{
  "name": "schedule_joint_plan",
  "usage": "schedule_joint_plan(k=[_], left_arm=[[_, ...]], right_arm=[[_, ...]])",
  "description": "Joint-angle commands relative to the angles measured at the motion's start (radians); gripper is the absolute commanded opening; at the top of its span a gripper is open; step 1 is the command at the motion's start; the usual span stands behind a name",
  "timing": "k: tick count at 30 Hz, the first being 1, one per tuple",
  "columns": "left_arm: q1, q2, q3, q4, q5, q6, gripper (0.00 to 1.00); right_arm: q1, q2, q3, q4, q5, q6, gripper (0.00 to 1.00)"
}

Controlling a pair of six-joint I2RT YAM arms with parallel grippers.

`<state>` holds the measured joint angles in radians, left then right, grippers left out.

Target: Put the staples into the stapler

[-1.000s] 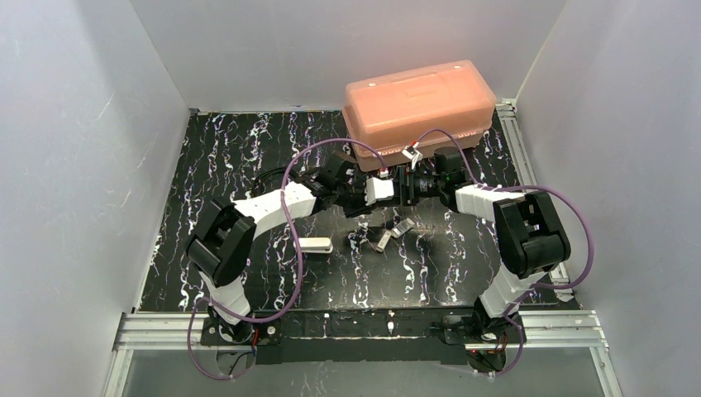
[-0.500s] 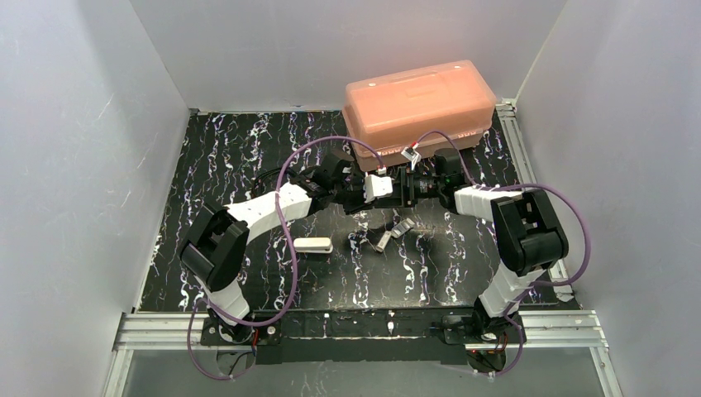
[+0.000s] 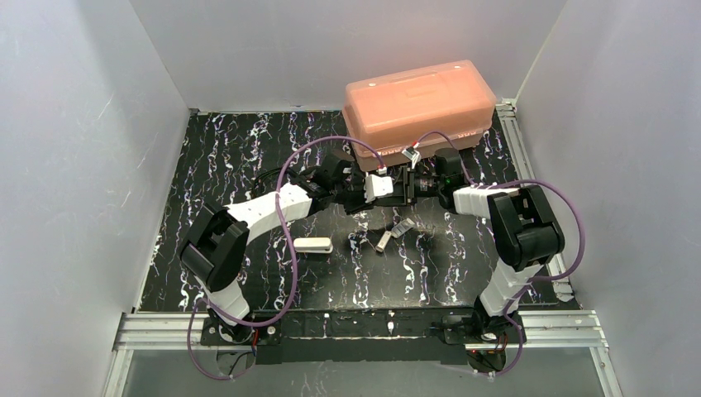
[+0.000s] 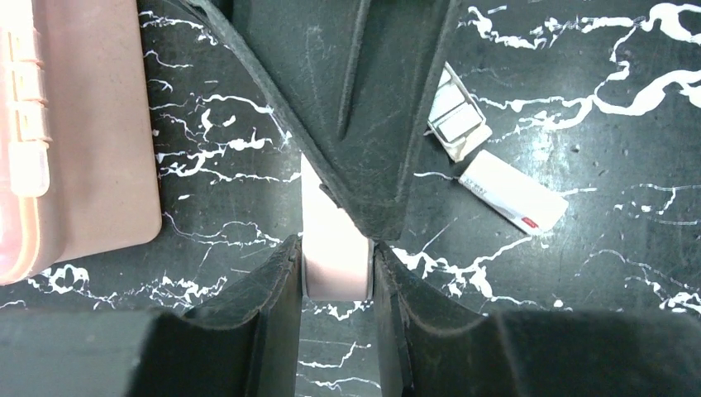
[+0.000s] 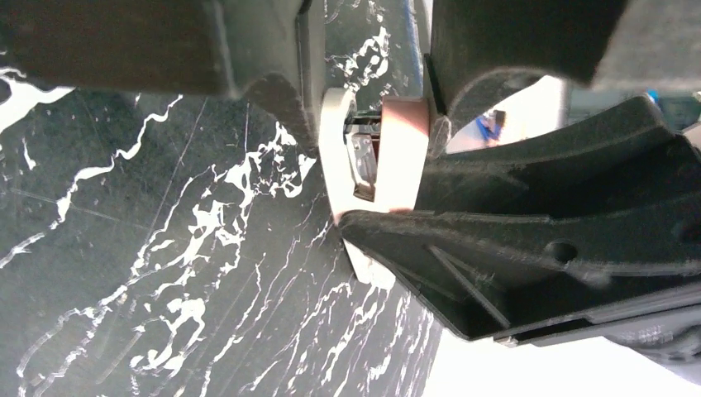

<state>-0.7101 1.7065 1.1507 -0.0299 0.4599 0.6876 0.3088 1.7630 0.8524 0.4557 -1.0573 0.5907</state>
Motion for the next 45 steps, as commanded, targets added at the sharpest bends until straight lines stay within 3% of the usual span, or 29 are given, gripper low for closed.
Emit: schedule_joint_plan(k=[1,4,12,15,17,21,24,30,35,40,41,43,45], left_arm=[[-0.011,-0.027,-0.007,0.008,0.036,-0.005,0.0],[-0.01,-0.029,-0.008,-0.003,0.033,0.002,0.0],[-0.01,-0.029,-0.013,-0.013,0.026,0.026,0.0],[-0.01,-0.019,0.001,-0.022,0.031,0.024,0.0],[-0.012,-0.016,0.012,-0.028,0.034,0.023,0.0],[-0.012,-0.011,0.023,-0.037,0.038,0.024,0.0],[-0.012,-0.016,0.02,-0.038,0.04,0.028,0.0],[-0.012,-0.022,0.017,-0.03,0.034,0.023,0.0],[-0.017,-0.024,0.018,-0.019,0.033,0.012,0.0],[-0.018,-0.028,0.01,-0.021,0.045,0.027,0.0],[-0.018,-0.028,0.009,-0.021,0.045,0.029,0.0],[-0.018,-0.027,0.005,-0.021,0.043,0.035,0.0],[-0.017,-0.031,-0.001,-0.018,0.033,0.043,0.0]], right_arm=[[0.001,-0.002,-0.014,0.038,-0.002,0.001,0.01],[-0.006,-0.044,-0.03,-0.011,0.037,-0.053,0.01],[-0.003,-0.074,-0.072,0.081,0.06,0.039,0.01],[0.006,-0.077,-0.072,0.078,0.071,0.049,0.39],[0.019,-0.08,-0.068,0.072,0.071,0.049,0.57],[0.036,-0.066,-0.047,0.04,0.048,0.029,0.78],[0.04,-0.054,-0.039,0.027,0.029,0.02,0.82],[0.049,-0.045,-0.032,0.023,0.023,0.023,0.79],[0.05,-0.034,-0.03,0.048,0.024,0.049,0.7],[0.052,-0.026,-0.032,0.053,0.008,0.042,0.75],[0.052,-0.026,-0.032,0.058,0.0,0.038,0.67],[0.05,-0.032,-0.029,0.036,-0.006,0.007,0.02],[0.047,-0.048,-0.036,0.008,0.002,-0.033,0.01]])
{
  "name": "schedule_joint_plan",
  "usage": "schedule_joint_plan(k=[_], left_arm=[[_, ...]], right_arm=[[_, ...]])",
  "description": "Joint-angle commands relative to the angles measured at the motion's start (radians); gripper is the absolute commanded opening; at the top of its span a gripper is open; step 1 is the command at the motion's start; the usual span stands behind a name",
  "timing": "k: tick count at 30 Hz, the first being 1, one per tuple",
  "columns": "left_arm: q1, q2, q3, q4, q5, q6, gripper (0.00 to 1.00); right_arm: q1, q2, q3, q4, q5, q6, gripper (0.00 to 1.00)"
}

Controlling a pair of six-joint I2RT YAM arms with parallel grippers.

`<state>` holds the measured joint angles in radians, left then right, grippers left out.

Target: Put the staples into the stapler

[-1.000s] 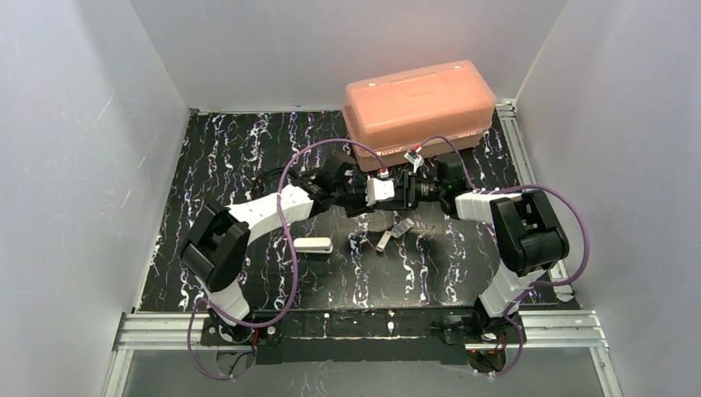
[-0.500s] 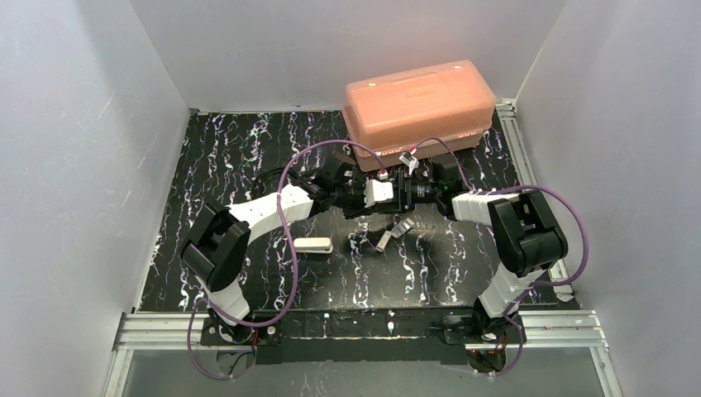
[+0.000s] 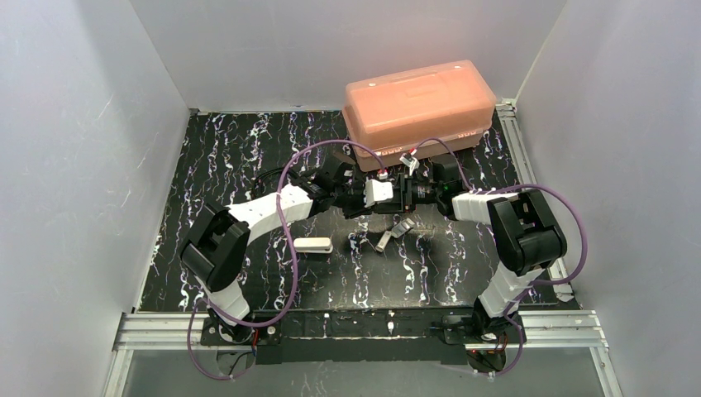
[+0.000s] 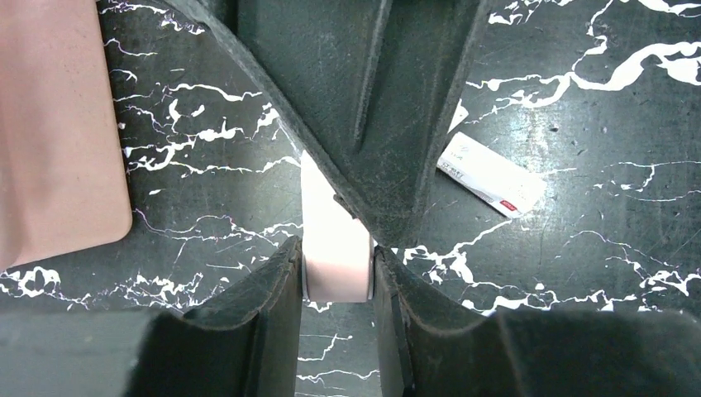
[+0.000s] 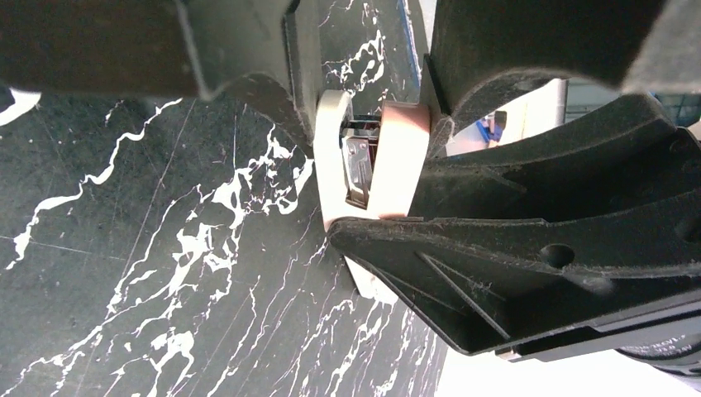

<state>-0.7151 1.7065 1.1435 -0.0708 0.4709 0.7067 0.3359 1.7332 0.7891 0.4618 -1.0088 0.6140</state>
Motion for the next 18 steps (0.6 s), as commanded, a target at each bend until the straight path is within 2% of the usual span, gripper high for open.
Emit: schedule_joint_plan(k=[1,11,12,14,16,18], left_arm=[[-0.013,-0.034,0.001,0.023,0.016,0.031,0.0],[-0.014,-0.057,0.003,-0.055,0.041,0.137,0.0],[-0.014,-0.057,0.007,-0.065,0.04,0.143,0.05],[-0.011,-0.061,0.013,-0.083,0.044,0.148,0.27],[-0.009,-0.073,0.008,-0.09,0.063,0.157,0.43],[0.0,-0.085,-0.005,-0.073,0.086,0.144,0.55]], right_arm=[[0.018,-0.027,0.017,0.011,-0.042,-0.056,0.01],[0.016,-0.043,-0.014,0.085,-0.04,-0.017,0.01],[0.016,-0.059,-0.021,0.09,-0.035,-0.019,0.01],[0.015,-0.096,-0.035,0.089,-0.015,-0.028,0.01],[0.016,-0.135,-0.054,0.09,0.012,-0.031,0.01],[0.016,-0.165,-0.066,0.104,0.017,-0.022,0.01]])
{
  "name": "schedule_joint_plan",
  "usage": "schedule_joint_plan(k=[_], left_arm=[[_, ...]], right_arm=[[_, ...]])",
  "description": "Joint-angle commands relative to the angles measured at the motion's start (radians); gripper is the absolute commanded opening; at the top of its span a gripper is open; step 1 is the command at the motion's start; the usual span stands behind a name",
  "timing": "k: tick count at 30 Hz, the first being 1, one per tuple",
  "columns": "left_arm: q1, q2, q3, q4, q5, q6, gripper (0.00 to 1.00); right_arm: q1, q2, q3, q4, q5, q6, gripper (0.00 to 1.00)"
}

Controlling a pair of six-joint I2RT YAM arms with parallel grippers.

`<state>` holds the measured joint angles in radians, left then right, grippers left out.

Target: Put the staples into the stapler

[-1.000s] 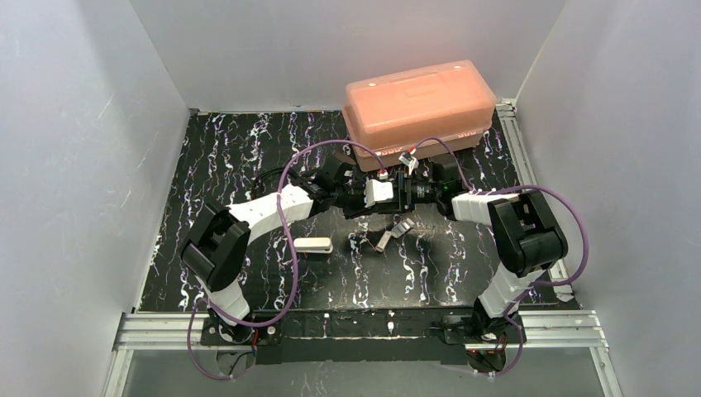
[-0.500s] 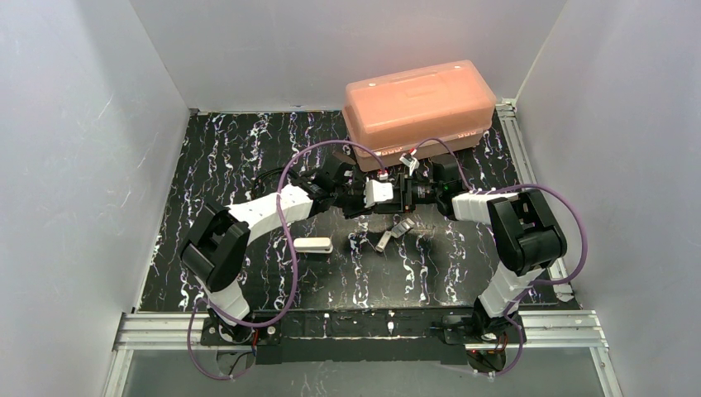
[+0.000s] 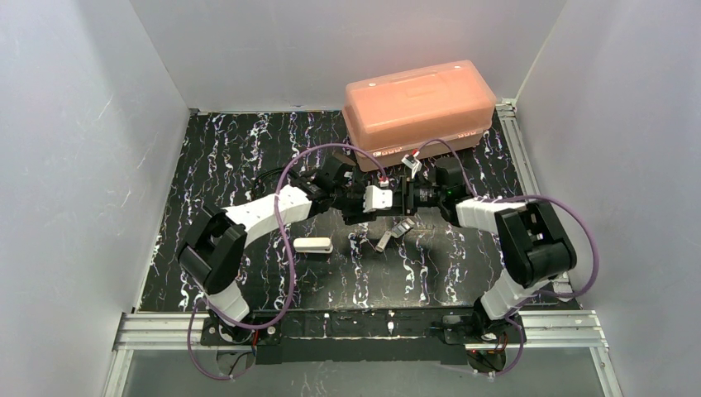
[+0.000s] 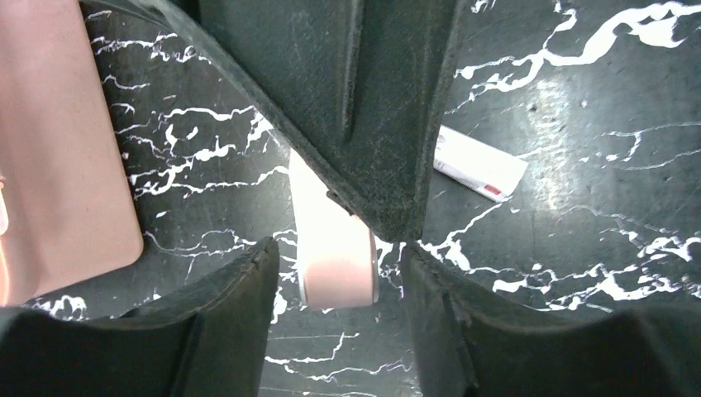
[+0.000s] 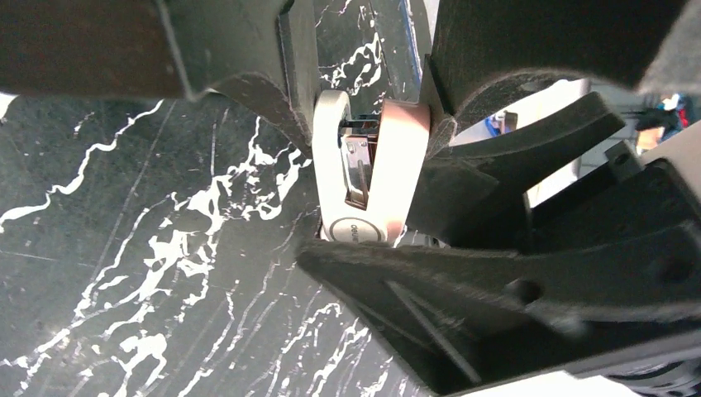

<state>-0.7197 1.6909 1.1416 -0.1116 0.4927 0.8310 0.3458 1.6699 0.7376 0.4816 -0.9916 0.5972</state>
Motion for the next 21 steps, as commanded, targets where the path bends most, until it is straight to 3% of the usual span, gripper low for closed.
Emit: schedule_joint_plan(k=[1,5,10,21], left_arm=[[0.011,-0.074,-0.008,-0.028,0.082,0.014,0.59],[0.052,-0.093,-0.037,0.016,0.162,-0.023,0.73],[0.075,-0.109,-0.05,0.06,0.207,-0.054,0.78],[0.103,-0.108,-0.096,0.186,0.27,-0.107,0.53]], right_arm=[[0.007,-0.109,-0.018,0.093,-0.004,0.003,0.01],[0.004,-0.123,-0.022,0.125,-0.024,0.029,0.01],[0.003,-0.128,-0.034,0.148,-0.038,0.054,0.01],[0.003,-0.127,-0.036,0.157,-0.04,0.093,0.01]])
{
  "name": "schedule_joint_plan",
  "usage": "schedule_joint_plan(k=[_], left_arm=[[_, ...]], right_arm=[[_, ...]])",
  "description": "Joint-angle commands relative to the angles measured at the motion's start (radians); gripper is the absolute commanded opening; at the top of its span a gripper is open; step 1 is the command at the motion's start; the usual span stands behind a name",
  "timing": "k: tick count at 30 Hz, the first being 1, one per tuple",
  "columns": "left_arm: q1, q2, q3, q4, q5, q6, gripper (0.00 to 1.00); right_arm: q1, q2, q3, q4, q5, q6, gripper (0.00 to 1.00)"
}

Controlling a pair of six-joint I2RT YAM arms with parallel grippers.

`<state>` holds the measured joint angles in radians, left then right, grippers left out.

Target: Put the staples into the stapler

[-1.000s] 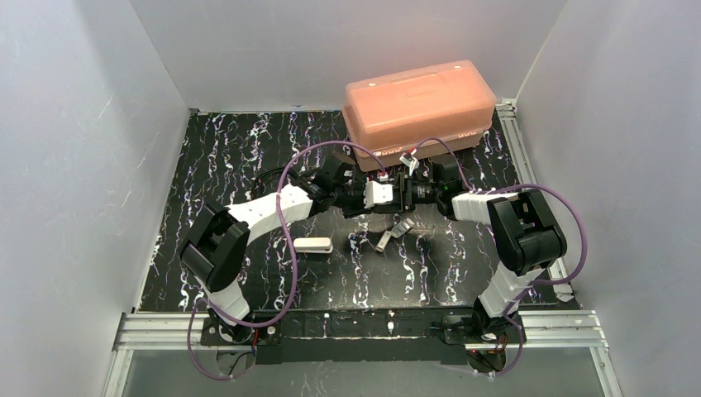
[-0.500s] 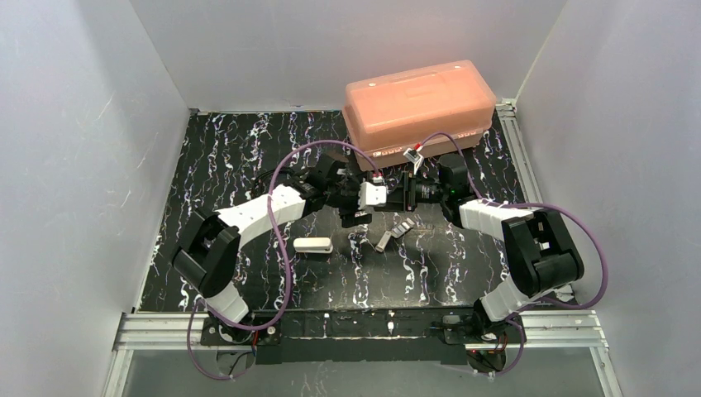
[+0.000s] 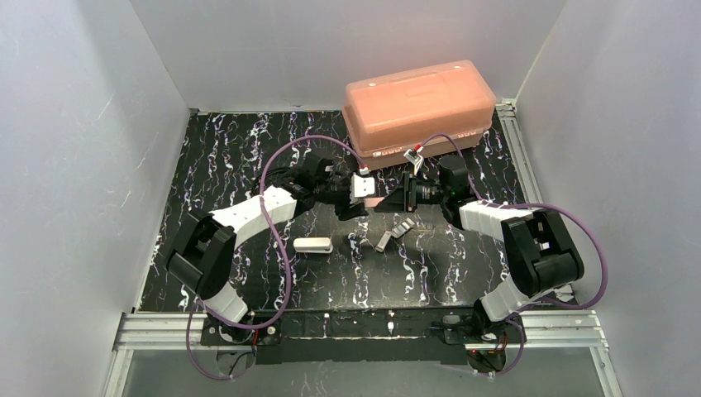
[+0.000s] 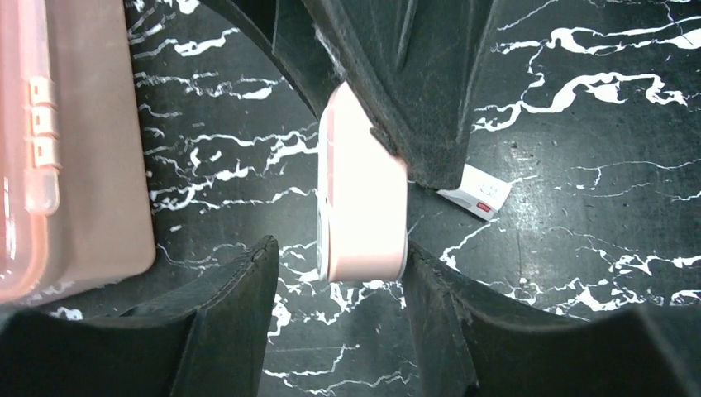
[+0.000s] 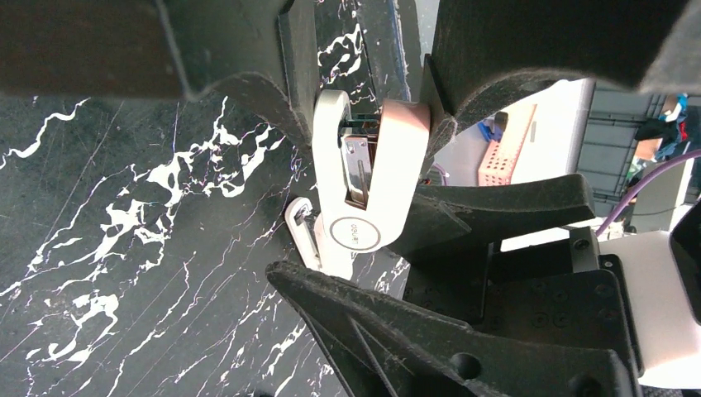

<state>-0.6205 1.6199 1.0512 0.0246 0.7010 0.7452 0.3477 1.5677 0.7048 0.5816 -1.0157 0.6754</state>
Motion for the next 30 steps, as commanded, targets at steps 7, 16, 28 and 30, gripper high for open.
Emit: schedule_joint_plan(k=[7,16,28,30], left_arm=[[-0.002,-0.029,0.003,0.059,0.068,-0.045,0.37],[-0.009,-0.017,0.034,-0.034,0.072,0.033,0.0],[-0.014,-0.011,0.064,-0.144,0.07,0.146,0.0],[-0.018,-0.008,0.066,-0.147,0.064,0.147,0.0]], right_arm=[[0.002,-0.025,-0.002,0.021,0.002,-0.003,0.01],[0.001,-0.035,-0.003,-0.038,0.033,-0.014,0.54],[0.026,-0.008,0.007,-0.064,0.002,-0.034,0.95],[0.035,0.002,0.012,-0.064,-0.004,-0.034,0.96]])
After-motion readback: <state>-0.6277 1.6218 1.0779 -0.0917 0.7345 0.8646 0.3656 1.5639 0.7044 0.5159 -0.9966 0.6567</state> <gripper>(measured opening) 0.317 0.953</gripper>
